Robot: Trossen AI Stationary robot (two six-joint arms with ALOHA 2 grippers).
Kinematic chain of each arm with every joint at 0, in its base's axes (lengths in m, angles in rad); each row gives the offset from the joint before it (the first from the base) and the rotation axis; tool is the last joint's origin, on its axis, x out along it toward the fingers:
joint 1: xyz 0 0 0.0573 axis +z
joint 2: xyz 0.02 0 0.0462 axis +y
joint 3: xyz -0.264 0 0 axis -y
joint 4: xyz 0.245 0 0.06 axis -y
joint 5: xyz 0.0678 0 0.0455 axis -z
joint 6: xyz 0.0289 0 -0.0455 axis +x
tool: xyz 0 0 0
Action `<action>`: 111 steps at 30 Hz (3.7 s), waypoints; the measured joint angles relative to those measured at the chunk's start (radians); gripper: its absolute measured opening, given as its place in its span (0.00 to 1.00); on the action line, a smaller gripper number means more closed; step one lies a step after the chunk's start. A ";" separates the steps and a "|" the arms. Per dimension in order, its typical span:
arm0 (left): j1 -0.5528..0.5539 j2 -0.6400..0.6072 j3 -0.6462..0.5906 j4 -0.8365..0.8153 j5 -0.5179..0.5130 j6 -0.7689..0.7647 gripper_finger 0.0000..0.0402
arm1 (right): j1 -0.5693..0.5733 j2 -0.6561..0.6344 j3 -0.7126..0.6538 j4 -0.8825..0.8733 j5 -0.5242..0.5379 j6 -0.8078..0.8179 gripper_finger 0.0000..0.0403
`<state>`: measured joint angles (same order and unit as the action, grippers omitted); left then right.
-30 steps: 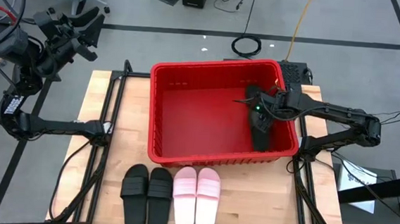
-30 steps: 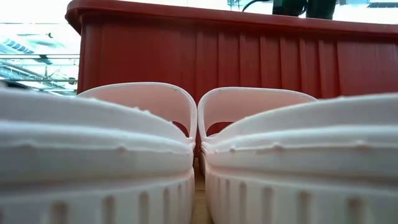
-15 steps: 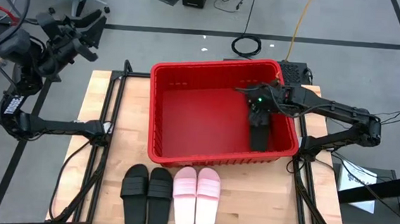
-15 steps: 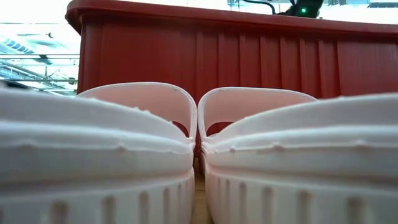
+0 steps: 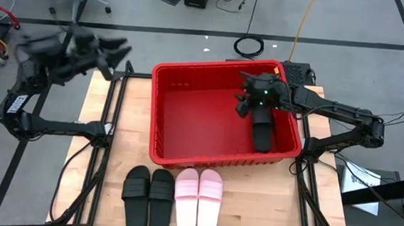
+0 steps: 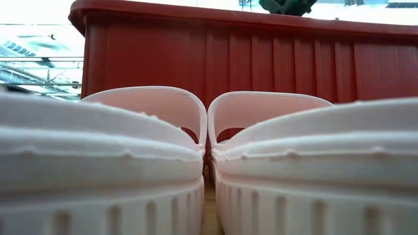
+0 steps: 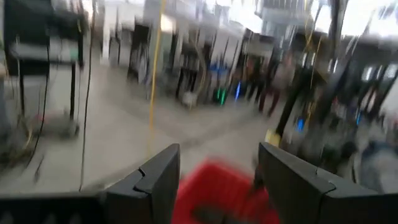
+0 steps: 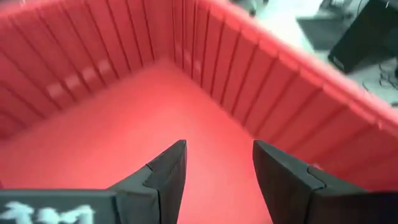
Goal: Pick and place slides into bin
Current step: Adjust the red container
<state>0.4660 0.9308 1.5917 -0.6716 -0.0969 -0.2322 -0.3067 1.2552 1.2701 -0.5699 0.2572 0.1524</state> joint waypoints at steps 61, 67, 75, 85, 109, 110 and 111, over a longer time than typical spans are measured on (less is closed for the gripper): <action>0.260 0.645 -0.002 -0.753 -0.098 0.483 0.53 | -0.006 -0.157 0.000 0.323 0.081 0.064 0.42; 0.266 0.645 -0.002 -0.613 -0.025 0.474 0.53 | -0.006 -0.157 0.000 0.319 0.081 0.070 0.42; 0.246 0.710 -0.001 -0.433 0.207 0.439 0.53 | -0.006 -0.157 0.000 0.310 0.080 0.097 0.42; 0.201 0.868 -0.002 -0.378 0.038 0.539 0.53 | 0.005 -0.157 0.000 0.311 0.078 0.137 0.42; 0.246 0.827 0.009 -0.102 -0.069 0.514 0.53 | 0.021 -0.156 0.000 0.345 0.052 0.170 0.42; 0.242 0.805 0.009 -0.102 -0.038 0.505 0.53 | 0.021 -0.156 0.000 0.359 0.048 0.170 0.42; 0.236 0.780 0.009 -0.098 -0.011 0.496 0.53 | 0.021 -0.156 0.000 0.375 0.036 0.170 0.42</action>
<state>0.7023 1.7111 1.6009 -0.7698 -0.1077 0.2635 -0.2859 1.0996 1.2697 -0.1954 0.2928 0.3227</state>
